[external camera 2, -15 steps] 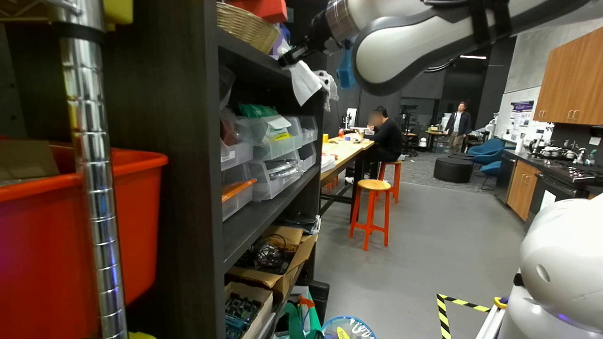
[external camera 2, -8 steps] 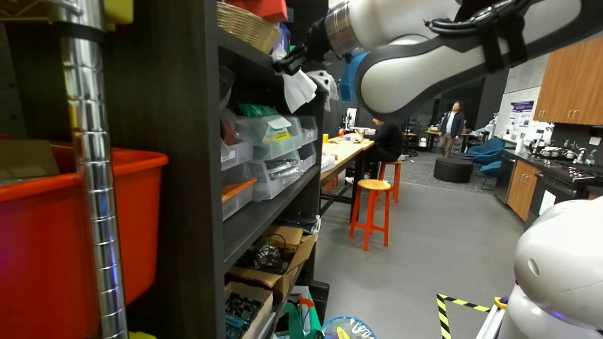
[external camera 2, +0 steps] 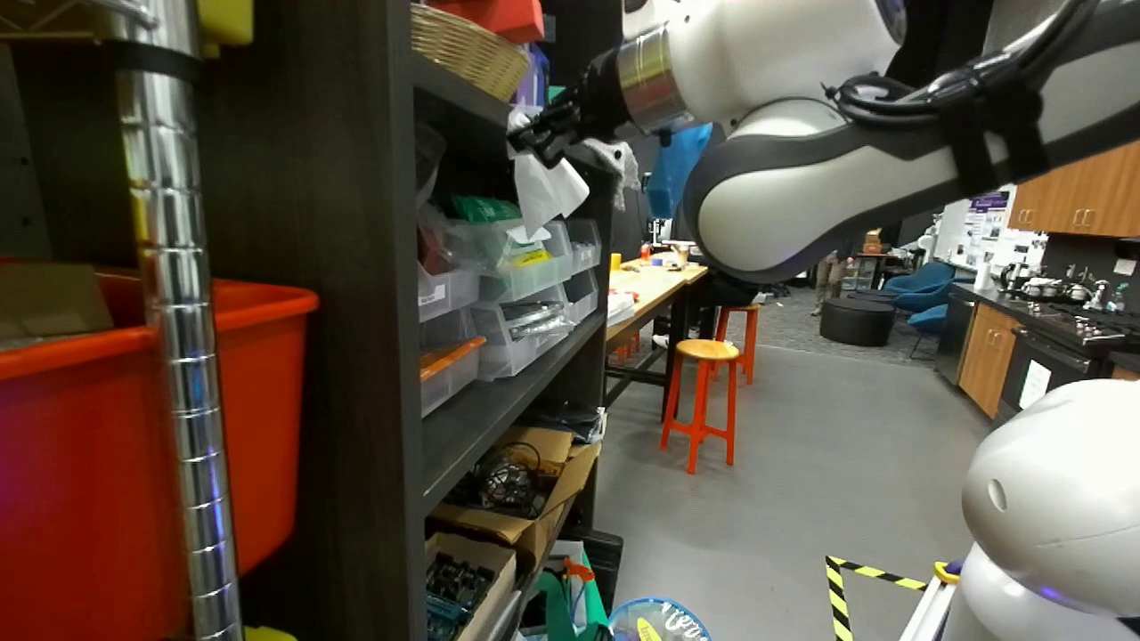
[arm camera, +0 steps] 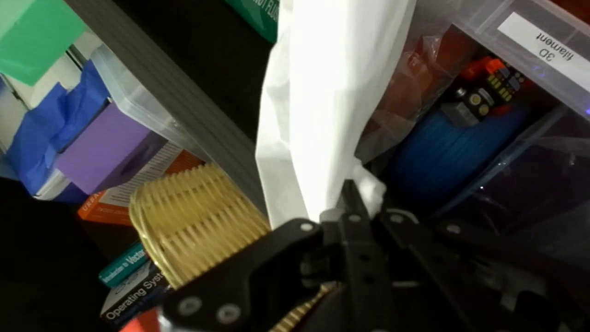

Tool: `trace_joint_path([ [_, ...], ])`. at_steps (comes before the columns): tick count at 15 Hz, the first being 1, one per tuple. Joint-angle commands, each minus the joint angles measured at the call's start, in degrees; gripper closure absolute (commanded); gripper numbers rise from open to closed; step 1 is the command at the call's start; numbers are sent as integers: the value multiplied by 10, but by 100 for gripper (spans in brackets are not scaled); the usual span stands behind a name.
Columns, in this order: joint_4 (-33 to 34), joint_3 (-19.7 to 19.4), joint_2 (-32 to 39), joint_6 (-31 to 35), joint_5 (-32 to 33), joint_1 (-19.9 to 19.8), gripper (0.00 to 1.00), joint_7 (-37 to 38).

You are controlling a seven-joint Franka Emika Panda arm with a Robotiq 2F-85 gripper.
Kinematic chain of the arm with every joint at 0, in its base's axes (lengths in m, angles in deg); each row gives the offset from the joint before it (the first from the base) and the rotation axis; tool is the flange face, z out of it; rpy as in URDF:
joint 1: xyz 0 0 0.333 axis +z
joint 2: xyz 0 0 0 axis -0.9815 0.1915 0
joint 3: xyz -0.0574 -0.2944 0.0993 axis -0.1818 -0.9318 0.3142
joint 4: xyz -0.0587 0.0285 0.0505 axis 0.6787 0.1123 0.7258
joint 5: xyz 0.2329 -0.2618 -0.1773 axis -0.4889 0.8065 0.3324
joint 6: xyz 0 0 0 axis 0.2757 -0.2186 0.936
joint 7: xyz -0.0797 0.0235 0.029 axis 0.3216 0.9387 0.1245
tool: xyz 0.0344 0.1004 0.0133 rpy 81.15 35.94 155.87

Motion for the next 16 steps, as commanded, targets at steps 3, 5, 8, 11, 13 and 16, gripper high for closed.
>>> trace_joint_path([
  [3,-31,31,-35,14,3,-31,99,-7],
  [5,-27,17,-29,4,0,-30,99,-9],
  [8,-13,-24,-10,-21,-2,-18,99,-12],
  [11,1,-90,8,-54,-3,2,99,-17],
  [13,13,-146,21,-84,-6,34,99,-22],
  [16,39,-241,32,-136,-19,103,99,-38],
])
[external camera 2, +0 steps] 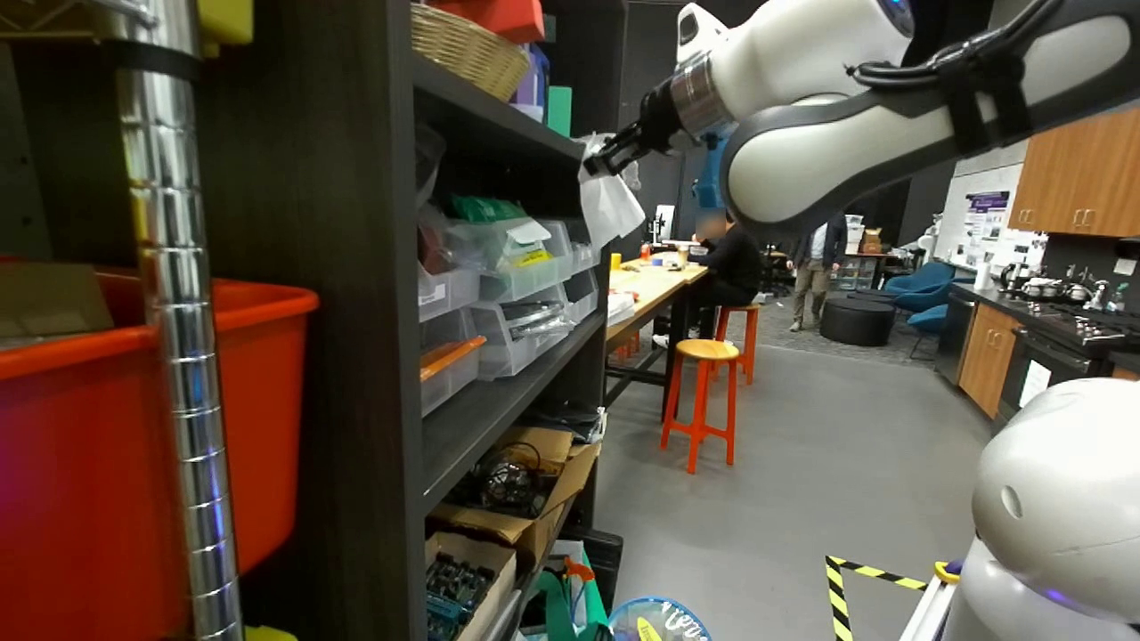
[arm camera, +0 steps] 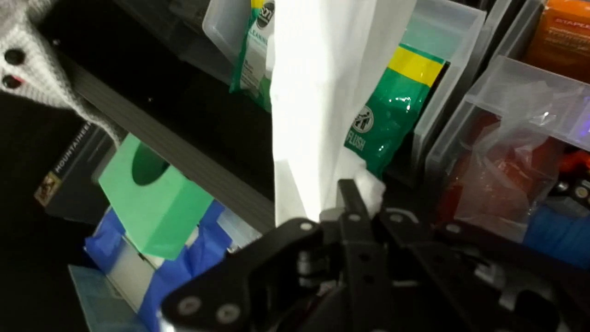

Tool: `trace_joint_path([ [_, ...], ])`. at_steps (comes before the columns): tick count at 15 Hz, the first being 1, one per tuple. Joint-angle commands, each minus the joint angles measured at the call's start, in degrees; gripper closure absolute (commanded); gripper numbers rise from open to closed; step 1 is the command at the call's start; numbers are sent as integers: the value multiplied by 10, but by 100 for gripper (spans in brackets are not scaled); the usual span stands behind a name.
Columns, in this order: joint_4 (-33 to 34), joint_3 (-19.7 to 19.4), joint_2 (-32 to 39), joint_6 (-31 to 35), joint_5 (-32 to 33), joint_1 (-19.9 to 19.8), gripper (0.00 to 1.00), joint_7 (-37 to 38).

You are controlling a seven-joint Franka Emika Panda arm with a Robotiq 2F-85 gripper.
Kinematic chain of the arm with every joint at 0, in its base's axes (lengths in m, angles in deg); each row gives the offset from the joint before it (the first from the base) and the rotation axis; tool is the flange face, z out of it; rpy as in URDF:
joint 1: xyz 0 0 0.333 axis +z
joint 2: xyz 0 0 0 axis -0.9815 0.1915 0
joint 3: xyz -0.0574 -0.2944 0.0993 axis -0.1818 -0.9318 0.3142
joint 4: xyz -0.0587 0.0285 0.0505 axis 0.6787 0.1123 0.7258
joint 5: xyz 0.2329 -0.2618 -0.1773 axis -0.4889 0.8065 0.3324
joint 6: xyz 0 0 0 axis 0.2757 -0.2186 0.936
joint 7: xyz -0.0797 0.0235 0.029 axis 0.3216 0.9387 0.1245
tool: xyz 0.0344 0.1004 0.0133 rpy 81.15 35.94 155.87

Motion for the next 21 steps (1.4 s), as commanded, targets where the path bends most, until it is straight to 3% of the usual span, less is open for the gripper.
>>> trace_joint_path([
  [1,48,-107,22,-60,-22,86,99,-34],
  [6,113,-192,16,-116,-63,148,99,-58],
  [10,158,-204,22,-138,-89,159,99,-58],
  [13,187,-221,28,-153,-113,193,99,-69],
  [21,211,-226,69,-81,-134,209,99,-60],
])
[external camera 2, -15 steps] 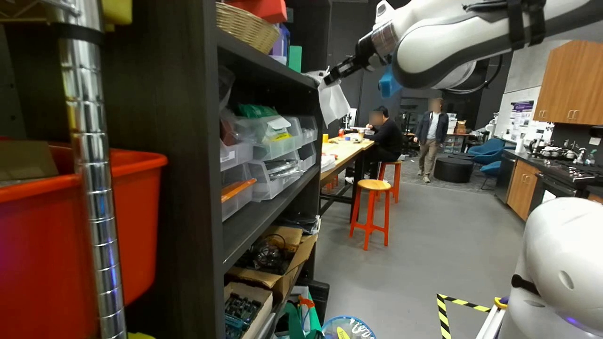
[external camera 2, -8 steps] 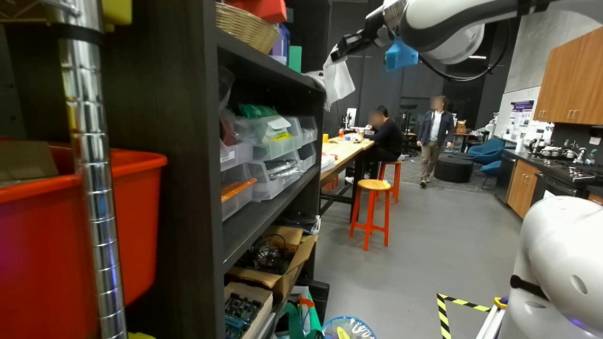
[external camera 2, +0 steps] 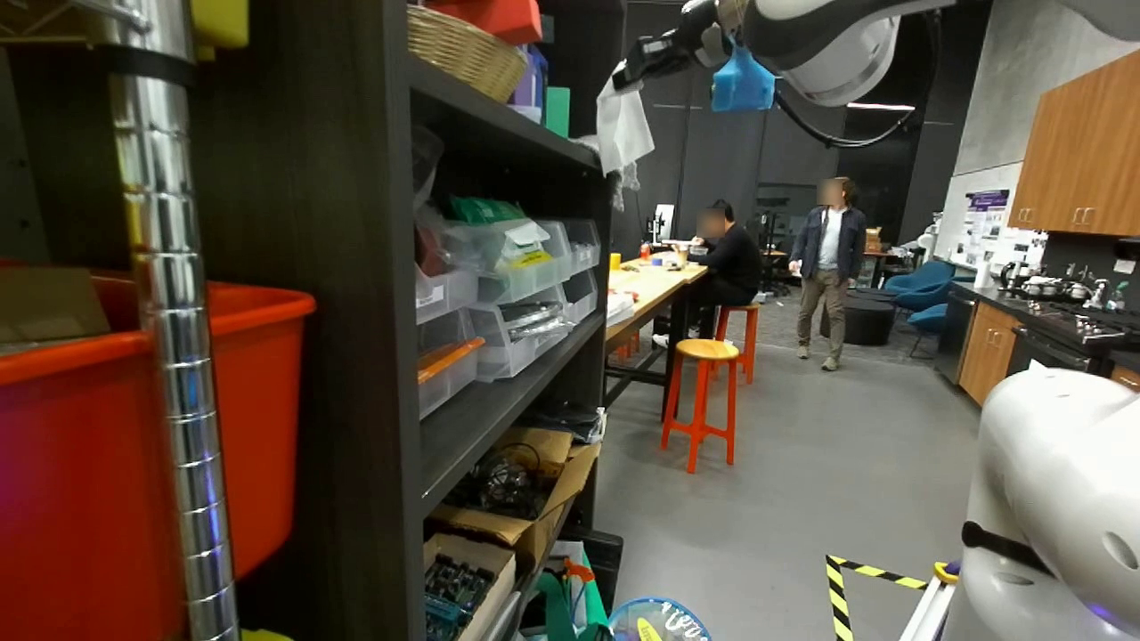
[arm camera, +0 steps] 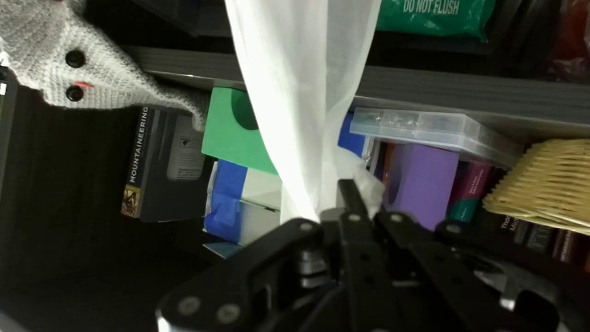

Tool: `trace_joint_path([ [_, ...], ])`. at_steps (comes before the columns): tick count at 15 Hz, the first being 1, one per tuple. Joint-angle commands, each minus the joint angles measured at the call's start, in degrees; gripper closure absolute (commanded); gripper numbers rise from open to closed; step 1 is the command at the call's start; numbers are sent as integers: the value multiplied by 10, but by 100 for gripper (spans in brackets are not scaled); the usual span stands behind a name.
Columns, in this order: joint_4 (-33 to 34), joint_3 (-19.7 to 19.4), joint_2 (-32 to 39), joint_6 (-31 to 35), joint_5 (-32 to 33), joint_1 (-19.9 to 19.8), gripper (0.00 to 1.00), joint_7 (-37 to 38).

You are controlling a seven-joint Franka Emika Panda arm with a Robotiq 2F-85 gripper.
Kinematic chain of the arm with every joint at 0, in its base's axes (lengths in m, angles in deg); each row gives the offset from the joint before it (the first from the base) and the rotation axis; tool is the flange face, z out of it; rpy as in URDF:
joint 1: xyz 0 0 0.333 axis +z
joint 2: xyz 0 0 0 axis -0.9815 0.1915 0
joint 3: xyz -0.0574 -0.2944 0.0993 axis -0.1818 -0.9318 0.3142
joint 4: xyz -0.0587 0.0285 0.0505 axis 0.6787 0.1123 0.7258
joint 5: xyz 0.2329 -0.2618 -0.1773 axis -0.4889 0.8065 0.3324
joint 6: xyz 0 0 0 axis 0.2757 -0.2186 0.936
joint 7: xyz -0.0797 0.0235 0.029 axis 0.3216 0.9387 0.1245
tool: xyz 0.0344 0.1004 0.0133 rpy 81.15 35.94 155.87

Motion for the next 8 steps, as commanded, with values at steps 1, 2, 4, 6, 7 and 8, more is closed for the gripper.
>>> trace_joint_path([
  [1,14,-3,35,47,-11,5,99,-6],
  [2,14,-3,43,61,-10,5,99,-4],
  [4,13,-5,58,81,-7,9,99,-4],
  [6,11,-6,72,95,-5,13,99,-4],
  [7,10,-4,80,102,-3,13,99,-3],
  [8,9,-2,88,108,-2,13,99,-2],
])
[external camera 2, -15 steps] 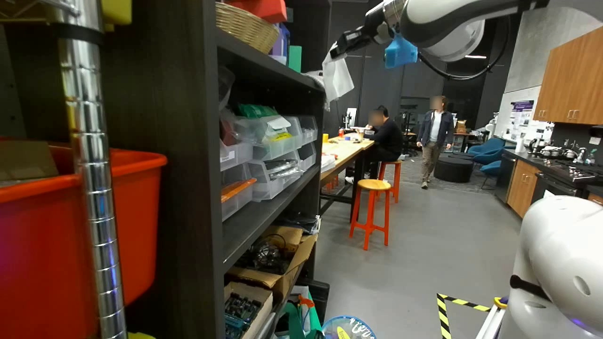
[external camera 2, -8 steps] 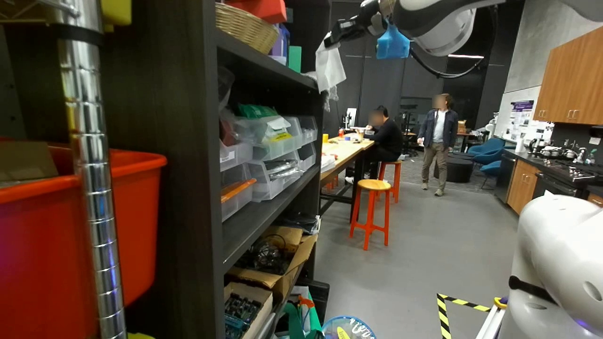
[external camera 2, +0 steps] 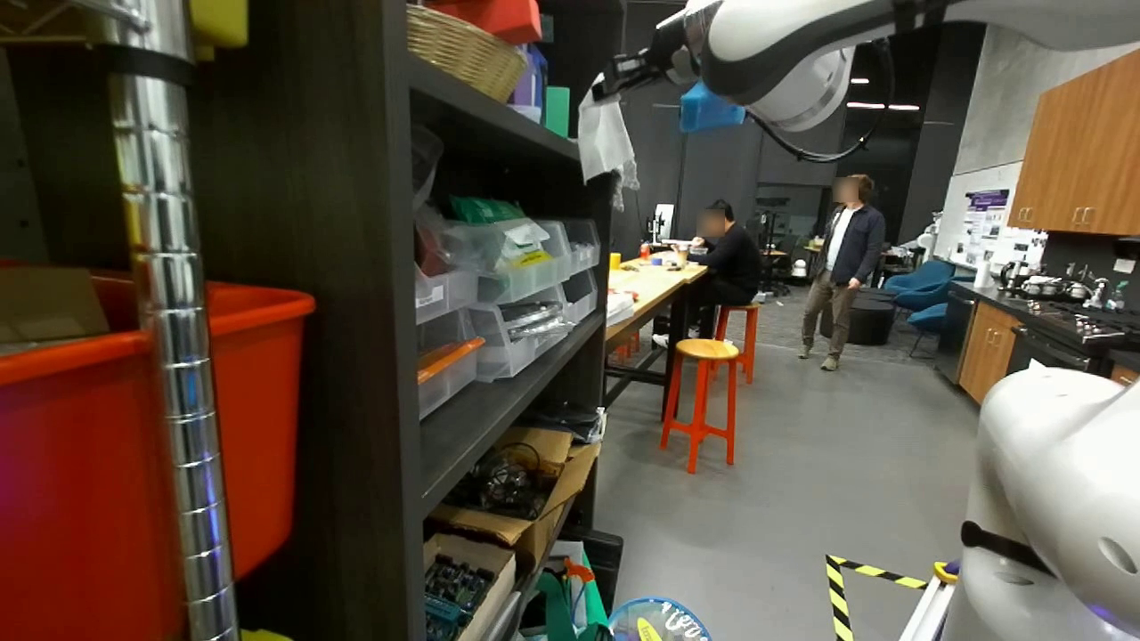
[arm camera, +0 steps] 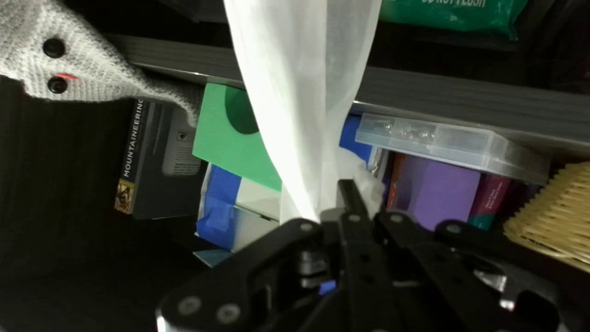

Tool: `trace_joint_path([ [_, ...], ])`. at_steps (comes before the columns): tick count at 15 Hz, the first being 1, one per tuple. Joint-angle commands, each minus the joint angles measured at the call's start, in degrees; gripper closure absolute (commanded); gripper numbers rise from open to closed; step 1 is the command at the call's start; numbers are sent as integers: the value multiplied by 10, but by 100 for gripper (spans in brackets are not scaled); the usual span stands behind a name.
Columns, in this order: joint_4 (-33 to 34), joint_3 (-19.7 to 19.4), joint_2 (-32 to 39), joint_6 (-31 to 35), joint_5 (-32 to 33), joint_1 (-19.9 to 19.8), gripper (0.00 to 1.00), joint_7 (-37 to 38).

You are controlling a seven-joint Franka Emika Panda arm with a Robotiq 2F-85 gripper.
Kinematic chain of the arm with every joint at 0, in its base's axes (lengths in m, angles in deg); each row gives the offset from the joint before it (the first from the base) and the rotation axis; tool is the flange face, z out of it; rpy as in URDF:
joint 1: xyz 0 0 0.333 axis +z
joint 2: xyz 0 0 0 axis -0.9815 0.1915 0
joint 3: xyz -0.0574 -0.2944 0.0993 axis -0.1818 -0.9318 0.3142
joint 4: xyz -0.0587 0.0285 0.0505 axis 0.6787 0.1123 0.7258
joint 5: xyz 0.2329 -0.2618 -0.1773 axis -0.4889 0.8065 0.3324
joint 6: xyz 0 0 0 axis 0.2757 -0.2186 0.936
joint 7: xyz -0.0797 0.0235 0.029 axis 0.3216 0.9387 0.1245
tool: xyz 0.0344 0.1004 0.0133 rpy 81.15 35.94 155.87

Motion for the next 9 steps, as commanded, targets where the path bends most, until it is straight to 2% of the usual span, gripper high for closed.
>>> trace_joint_path([
  [1,8,-3,30,27,0,13,99,-3],
  [9,-4,22,64,55,12,3,99,-3],
])
